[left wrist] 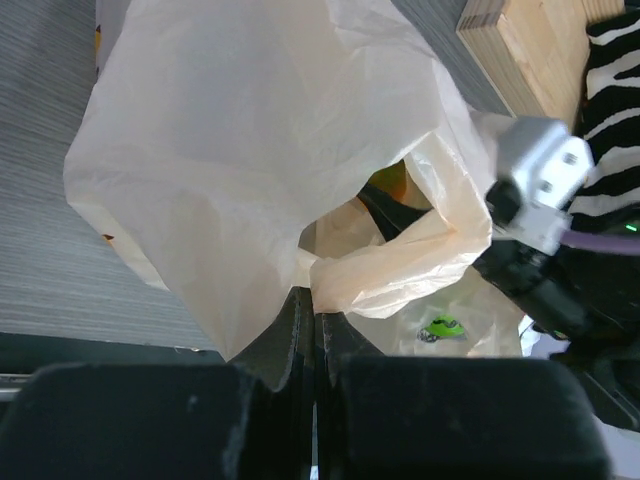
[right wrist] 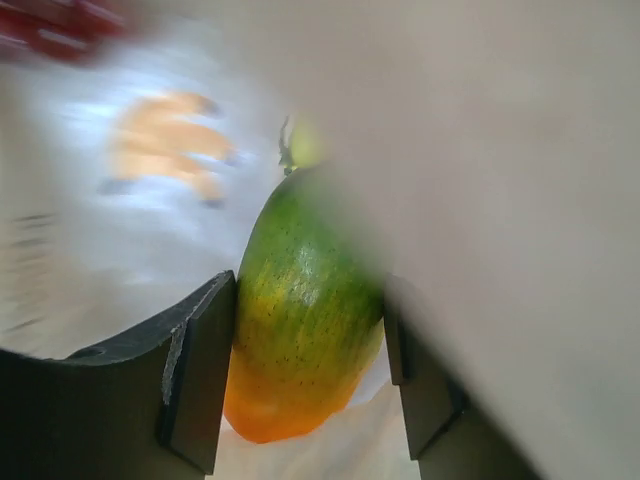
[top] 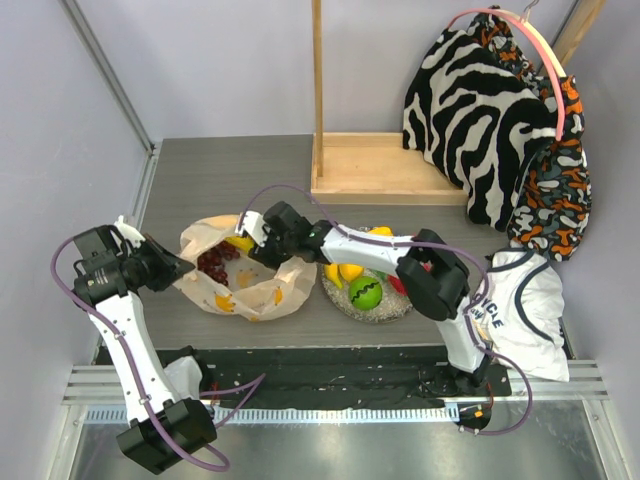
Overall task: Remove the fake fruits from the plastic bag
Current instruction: Take out the fake fruit from the plastic bag.
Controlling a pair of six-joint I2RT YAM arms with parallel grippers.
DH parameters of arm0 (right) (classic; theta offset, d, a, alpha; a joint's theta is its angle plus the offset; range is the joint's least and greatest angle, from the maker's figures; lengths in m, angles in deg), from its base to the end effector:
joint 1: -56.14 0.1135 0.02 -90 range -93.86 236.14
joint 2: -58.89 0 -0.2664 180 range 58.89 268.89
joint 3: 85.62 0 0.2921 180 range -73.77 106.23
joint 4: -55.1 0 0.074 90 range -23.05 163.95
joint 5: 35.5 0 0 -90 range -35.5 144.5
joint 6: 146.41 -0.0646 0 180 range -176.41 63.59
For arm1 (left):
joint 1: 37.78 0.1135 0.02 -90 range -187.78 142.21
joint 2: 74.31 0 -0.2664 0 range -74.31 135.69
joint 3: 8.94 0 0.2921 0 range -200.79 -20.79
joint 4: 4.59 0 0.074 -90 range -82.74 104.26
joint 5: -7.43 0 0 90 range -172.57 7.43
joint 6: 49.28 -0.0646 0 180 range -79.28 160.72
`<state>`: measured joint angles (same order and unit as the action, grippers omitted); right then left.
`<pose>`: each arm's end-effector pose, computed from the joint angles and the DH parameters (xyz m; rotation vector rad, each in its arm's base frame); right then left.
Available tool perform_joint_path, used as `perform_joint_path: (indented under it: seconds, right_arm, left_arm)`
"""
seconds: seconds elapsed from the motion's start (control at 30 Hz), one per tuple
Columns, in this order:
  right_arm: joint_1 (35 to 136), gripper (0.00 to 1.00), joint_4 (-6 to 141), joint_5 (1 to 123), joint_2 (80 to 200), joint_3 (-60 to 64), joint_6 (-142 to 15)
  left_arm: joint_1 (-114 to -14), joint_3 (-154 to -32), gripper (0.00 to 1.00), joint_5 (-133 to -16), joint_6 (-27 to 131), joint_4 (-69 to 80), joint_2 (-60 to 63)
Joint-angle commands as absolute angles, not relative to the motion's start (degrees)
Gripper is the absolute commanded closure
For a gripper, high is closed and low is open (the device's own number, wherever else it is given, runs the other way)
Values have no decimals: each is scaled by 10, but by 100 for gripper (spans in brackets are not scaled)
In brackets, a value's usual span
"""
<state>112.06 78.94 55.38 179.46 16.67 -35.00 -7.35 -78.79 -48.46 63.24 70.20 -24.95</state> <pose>0.2993 0.4442 0.1583 -1.4606 1.8127 0.3236 0.1861 0.0673 0.3144 -0.8583 2.2556 -0.6817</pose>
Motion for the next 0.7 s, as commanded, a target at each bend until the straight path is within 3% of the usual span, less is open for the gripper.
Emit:
perform_joint_path:
  seconds: [0.0, 0.3, 0.47, 0.67]
  right_arm:
    - [1120, 58, 774, 766, 1660, 166, -387]
    - [1115, 55, 774, 997, 1585, 139, -457]
    - [1102, 57, 783, 989, 1545, 147, -478]
    - [1039, 57, 993, 951, 1394, 130, -245]
  left_arm:
    - [-74, -794, 100, -471, 641, 684, -255]
    - [-73, -798, 100, -469, 648, 670, -252]
    - [-72, -803, 100, -470, 644, 678, -252]
    - [-73, -792, 100, -472, 645, 674, -255]
